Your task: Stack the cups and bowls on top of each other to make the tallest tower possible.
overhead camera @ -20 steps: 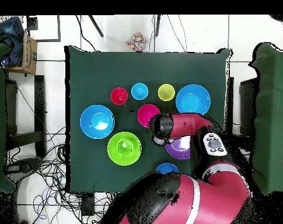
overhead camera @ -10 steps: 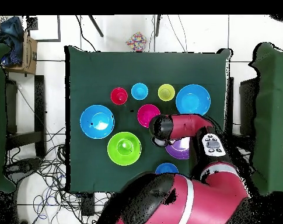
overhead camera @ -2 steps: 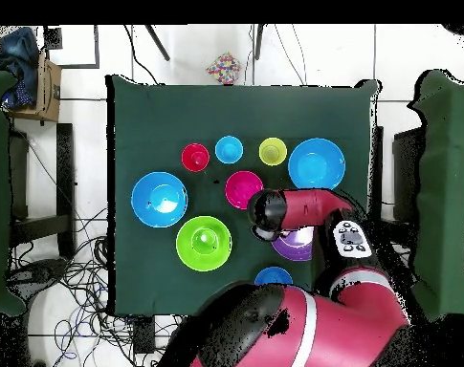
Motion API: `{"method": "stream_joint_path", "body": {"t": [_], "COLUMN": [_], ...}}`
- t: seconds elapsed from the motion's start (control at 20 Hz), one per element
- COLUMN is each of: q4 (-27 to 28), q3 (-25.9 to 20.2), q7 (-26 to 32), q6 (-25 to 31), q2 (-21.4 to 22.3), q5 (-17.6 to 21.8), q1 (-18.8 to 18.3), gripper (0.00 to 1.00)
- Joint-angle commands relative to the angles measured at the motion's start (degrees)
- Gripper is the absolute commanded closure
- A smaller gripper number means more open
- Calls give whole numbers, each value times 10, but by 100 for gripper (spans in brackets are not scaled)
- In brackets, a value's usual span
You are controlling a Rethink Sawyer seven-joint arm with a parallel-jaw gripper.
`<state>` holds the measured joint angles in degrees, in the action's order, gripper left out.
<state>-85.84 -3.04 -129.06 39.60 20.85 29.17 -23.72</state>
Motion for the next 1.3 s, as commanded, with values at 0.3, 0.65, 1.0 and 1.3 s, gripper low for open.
{"method": "stream_joint_path", "body": {"t": [0.3, 0.65, 1.0, 1.3], "q4": [-4, -9, -8, -18], "q3": [-32, -19, -5, -4], "q7": [39, 19, 9, 22], "q6": [-72, -71, -59, -16], "q2": [-7, -1, 4, 45], "q5": [44, 37, 30, 6], "q1": [9, 24, 39, 46], "gripper": [100, 100, 100, 100]}}
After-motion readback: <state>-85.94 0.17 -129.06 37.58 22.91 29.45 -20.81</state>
